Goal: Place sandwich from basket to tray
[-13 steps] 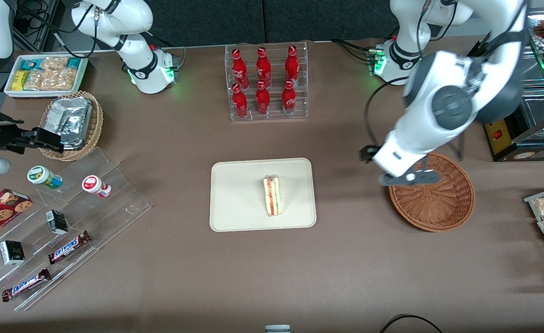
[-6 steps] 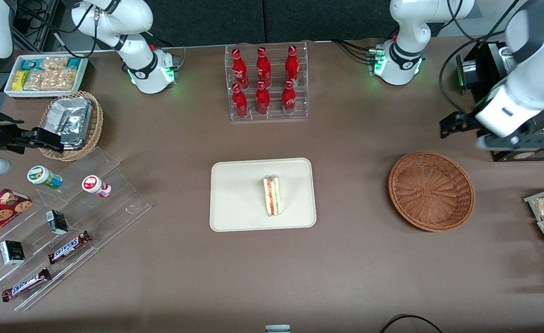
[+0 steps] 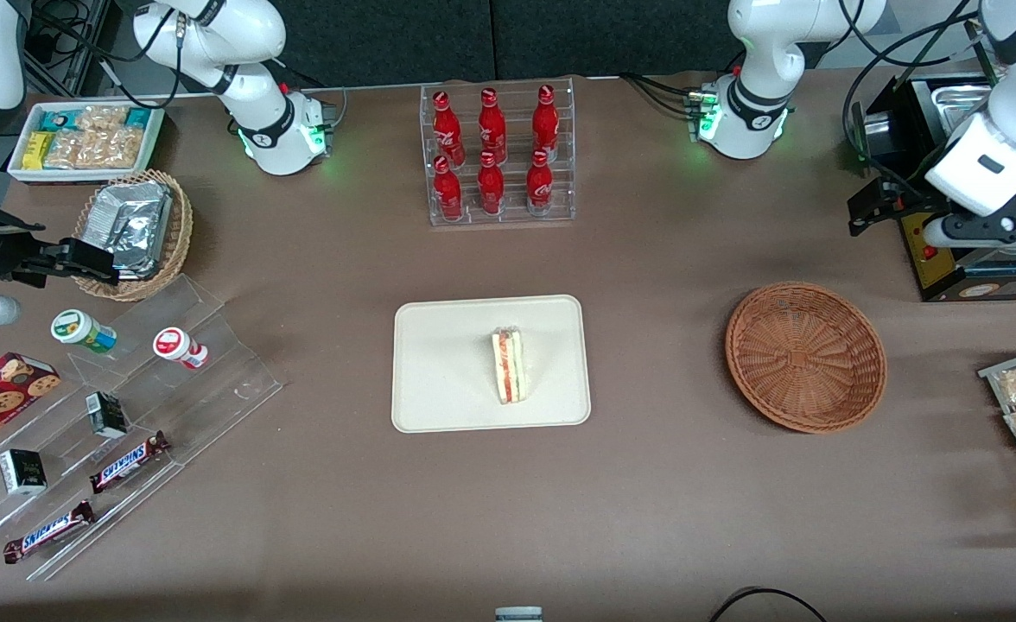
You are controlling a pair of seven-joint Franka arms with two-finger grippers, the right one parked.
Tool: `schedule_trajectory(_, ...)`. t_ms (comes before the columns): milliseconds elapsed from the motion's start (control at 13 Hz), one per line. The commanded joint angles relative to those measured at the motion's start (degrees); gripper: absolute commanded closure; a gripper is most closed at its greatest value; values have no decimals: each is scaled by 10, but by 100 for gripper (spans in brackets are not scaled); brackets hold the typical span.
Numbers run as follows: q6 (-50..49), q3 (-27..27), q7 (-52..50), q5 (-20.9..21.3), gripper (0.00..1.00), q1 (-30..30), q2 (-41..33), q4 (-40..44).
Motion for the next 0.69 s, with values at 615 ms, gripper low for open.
schedule_trajectory(615,-89,-8,-6,18,0,-1,31,92)
